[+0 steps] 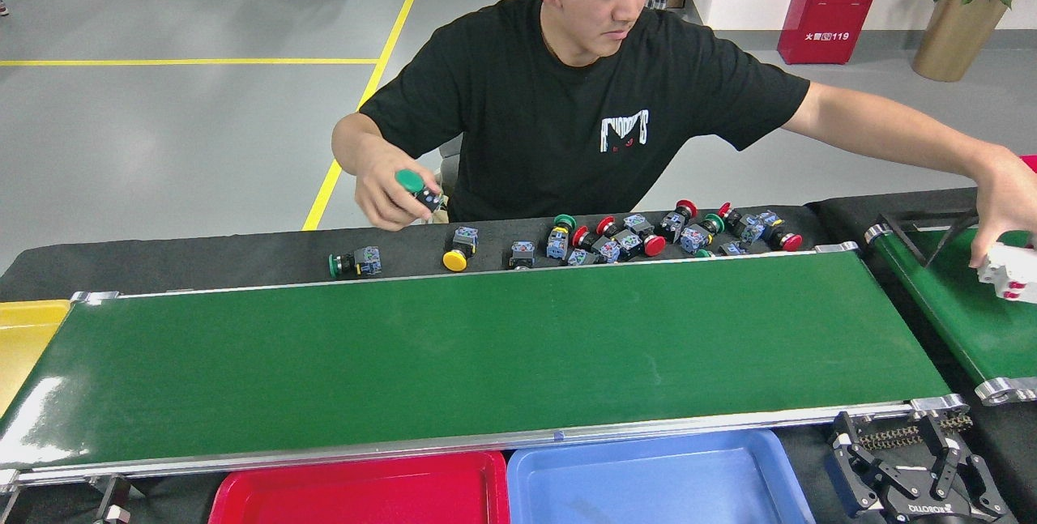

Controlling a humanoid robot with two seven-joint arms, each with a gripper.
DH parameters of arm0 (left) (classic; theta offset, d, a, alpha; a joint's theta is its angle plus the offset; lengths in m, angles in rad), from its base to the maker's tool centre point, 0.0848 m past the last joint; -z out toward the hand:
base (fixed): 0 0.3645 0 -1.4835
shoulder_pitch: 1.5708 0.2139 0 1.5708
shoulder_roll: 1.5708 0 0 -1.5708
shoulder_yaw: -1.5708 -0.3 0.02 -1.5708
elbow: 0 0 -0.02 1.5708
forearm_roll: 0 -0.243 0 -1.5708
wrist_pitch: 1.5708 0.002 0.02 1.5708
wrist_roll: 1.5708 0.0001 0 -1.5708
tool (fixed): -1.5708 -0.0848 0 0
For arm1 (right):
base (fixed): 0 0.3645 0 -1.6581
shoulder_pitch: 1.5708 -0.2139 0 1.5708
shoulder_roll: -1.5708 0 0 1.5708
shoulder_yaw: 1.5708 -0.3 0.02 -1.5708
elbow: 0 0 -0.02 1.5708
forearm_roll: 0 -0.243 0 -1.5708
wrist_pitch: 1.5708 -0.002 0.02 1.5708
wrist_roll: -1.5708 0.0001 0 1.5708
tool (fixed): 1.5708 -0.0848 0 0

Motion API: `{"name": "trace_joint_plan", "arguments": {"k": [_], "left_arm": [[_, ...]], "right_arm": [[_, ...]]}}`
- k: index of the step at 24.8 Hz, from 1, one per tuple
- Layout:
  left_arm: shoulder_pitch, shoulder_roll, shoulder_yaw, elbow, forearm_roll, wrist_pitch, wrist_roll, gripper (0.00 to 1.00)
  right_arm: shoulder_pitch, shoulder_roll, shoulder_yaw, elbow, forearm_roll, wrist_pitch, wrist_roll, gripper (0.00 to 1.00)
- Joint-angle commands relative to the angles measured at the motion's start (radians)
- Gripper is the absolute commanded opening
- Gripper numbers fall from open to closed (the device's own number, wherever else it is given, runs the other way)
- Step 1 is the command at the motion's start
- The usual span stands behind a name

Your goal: Pick switch part from conveyor to tray

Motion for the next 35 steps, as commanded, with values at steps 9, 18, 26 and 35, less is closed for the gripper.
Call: {"name": "trace_joint_plan", "arguments": {"k": [9, 18, 26, 35], "left_arm": [[-0.019, 0.001, -0.011, 0.046, 0.002, -0.010, 0.004, 1.00], [-0.058, -0.002, -0.025, 0.047, 0.005, -0.002, 0.006, 1.00], [-0.058, 0.002, -0.025, 0.038, 0.007, -0.008, 0.004, 1.00], [-0.053, 0.004, -0.026, 0.039, 0.001, -0.006, -0.002, 1.00]], "right_arm": [[0.056, 0.032, 0.007, -0.038, -0.002, -0.026, 0.001, 1.00], [0.024, 0.075, 0.007, -0.037, 0.002, -0.098, -0.016, 1.00], [0.001, 0.070, 0.007, -0.034, 0.006, -0.183, -0.007, 1.00], [-0.114, 0.020, 0.004, 0.066, 0.013, -0.080, 0.096, 1.00]]}}
